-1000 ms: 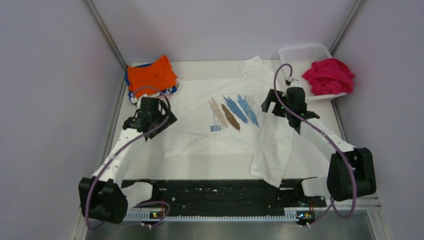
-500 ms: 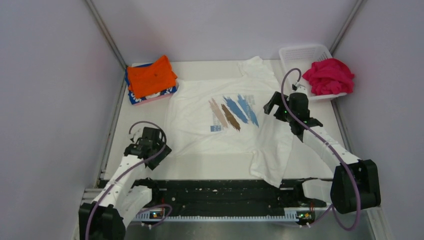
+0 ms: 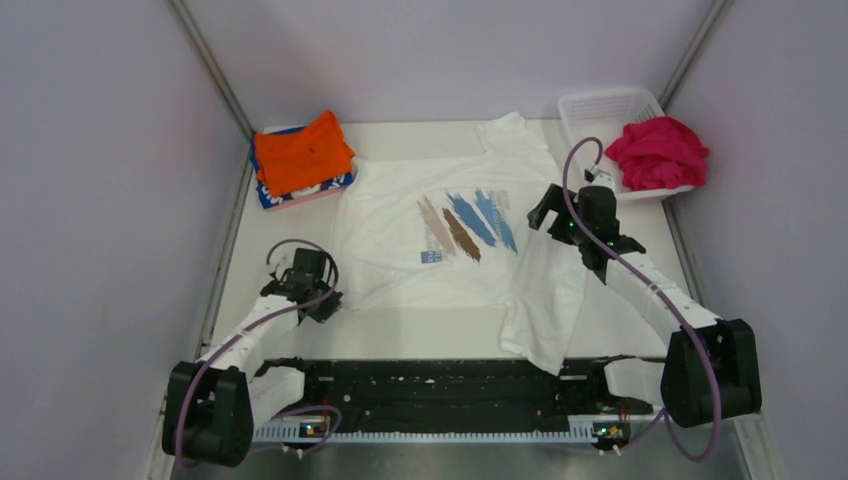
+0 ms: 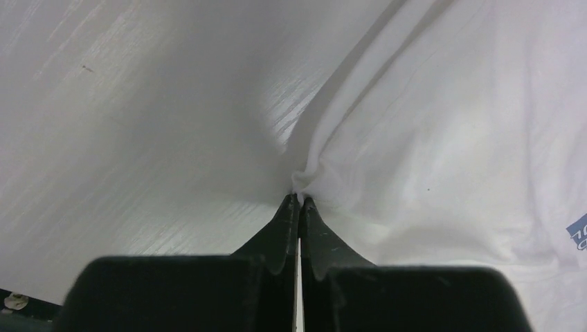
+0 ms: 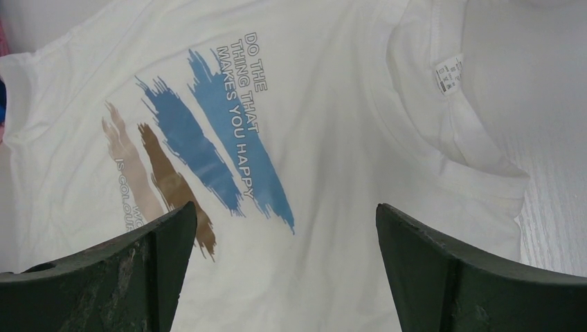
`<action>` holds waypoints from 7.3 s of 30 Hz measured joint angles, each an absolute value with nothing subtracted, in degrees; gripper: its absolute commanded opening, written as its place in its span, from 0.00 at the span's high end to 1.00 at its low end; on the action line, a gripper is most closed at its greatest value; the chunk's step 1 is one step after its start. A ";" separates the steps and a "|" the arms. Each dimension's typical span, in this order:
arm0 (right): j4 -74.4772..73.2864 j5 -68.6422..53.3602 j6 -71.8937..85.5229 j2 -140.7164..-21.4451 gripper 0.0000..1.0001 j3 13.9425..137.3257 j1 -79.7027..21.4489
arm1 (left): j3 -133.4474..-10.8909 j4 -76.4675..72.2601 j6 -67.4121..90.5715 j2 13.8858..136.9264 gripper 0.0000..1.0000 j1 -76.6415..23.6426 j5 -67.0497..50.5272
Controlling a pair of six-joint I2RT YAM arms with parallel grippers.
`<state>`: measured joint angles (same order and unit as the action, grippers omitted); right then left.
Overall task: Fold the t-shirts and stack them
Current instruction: Grab the side of the flattened tshirt closest away from the robot with both arms, then fold the flattened tshirt in 1/3 of the way, then grab the side of the flattened tshirt furthest away from the robot with both arms
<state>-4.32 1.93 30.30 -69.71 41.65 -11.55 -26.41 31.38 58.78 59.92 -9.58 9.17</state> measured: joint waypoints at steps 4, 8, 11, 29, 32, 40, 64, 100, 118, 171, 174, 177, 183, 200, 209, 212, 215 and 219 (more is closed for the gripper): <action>-5.34 2.02 30.35 -69.69 0.01 41.63 -11.64 | -25.98 29.95 58.67 59.48 1.00 -9.58 8.58; -10.55 4.29 31.00 -68.99 0.01 41.65 -14.35 | -25.93 30.13 58.57 57.01 1.00 -9.58 9.15; -16.43 5.80 31.18 -68.16 0.03 41.65 -19.44 | -25.93 30.30 58.28 55.09 1.00 -9.58 10.17; -49.65 -0.67 41.52 -61.69 0.37 35.86 -45.15 | -26.15 32.75 54.00 50.37 1.00 -9.61 10.44; -49.30 -1.15 43.33 -63.44 0.38 32.69 -45.69 | -26.15 32.80 53.49 50.65 1.00 -9.58 10.35; -46.83 -0.36 46.04 -72.53 0.89 31.40 -45.95 | -26.15 33.28 52.86 51.46 1.00 -9.58 10.50; -57.91 6.24 47.51 -63.26 1.00 37.10 -46.52 | -26.15 43.57 55.35 42.65 1.00 -9.61 11.33; -41.28 17.65 12.12 -100.42 0.88 78.35 -21.93 | -49.80 18.46 53.43 82.02 0.92 -4.84 13.30; -29.93 15.38 6.26 -103.72 0.01 81.62 -20.45 | -53.65 16.56 49.50 78.32 0.01 -4.51 11.88; -8.56 4.51 29.91 -95.55 0.01 52.64 -19.68 | -49.43 9.17 47.59 92.01 0.01 -5.69 -4.56; -7.66 4.32 32.27 -90.91 0.01 47.37 -19.70 | -45.17 8.82 47.66 87.99 0.01 -5.72 -3.73; -7.99 3.40 34.06 -85.52 0.01 42.15 -19.84 | -39.86 9.47 48.27 82.19 0.01 -5.74 -3.55; -11.53 1.52 35.92 -74.06 0.01 33.23 -21.89 | -28.84 13.26 51.66 67.31 0.01 -5.96 -3.60; -22.65 3.60 36.14 -64.34 0.01 30.48 -26.48 | -21.65 32.25 55.46 42.26 0.01 -6.70 3.09; -21.80 4.49 34.17 -65.32 0.01 36.27 -26.48 | -27.35 26.17 53.89 53.69 0.01 -6.70 -0.49; -20.73 4.54 33.89 -66.32 0.01 36.86 -26.48 | -28.77 23.38 53.49 57.67 0.01 -6.72 -0.60; -20.38 4.95 33.56 -67.42 0.01 36.88 -26.48 | -30.13 22.00 53.19 62.33 0.01 -6.74 1.15; -20.10 5.91 33.28 -68.86 0.01 37.30 -26.44 | -31.62 20.73 53.06 67.53 0.01 -6.72 4.36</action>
